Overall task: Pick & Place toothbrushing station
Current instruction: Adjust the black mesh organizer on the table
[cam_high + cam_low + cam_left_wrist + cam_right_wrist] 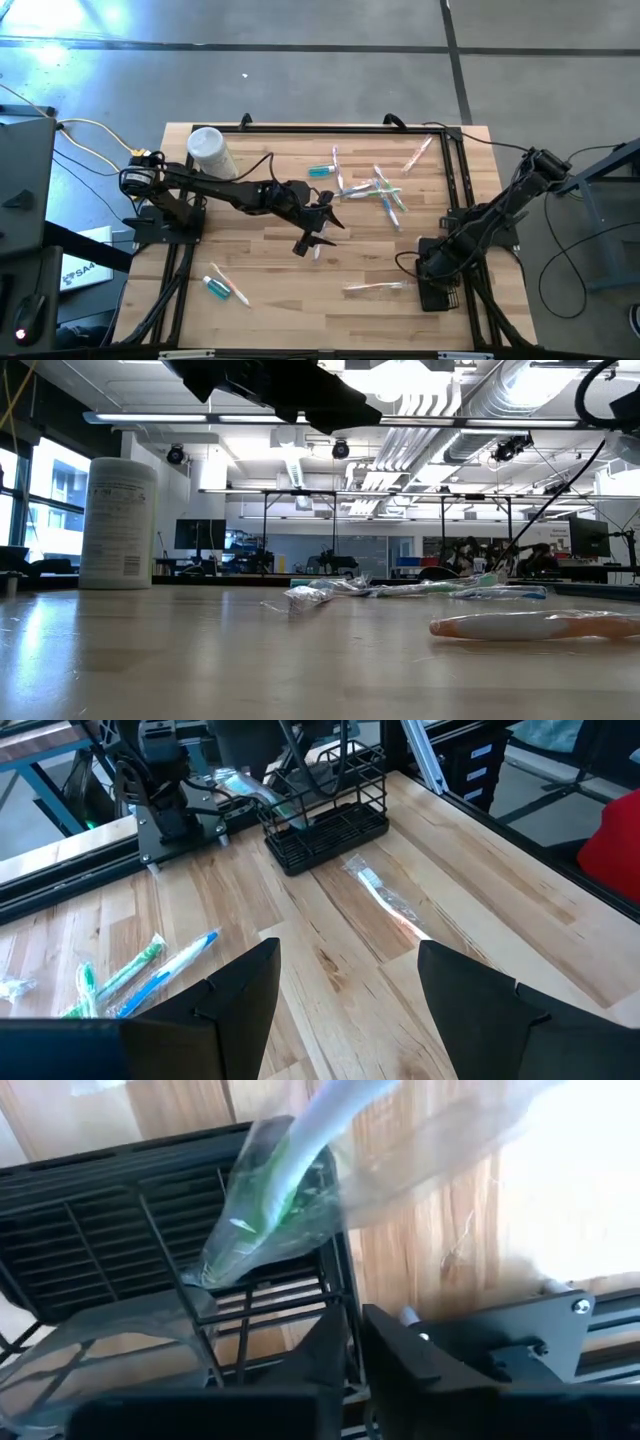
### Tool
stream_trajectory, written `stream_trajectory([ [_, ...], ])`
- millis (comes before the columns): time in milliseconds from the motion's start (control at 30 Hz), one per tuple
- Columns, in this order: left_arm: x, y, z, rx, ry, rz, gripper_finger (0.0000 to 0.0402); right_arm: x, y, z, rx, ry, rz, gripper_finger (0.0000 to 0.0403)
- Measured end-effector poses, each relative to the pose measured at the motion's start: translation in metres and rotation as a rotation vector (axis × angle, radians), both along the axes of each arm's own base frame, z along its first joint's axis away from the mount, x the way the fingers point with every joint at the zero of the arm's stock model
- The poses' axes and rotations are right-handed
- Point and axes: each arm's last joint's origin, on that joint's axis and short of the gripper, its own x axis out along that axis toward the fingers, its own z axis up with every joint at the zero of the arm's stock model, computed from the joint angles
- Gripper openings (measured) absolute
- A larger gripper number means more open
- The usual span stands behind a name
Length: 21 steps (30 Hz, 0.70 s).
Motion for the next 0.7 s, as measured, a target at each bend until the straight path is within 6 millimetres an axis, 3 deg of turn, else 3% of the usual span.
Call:
stream_trajectory([
  [700, -0.001, 0.0, -0.001, 0.001, 0.012, 0.0, 0.0237, 0.015, -0.03, 0.002, -0.155, -0.029, -0.066, 0.0008],
])
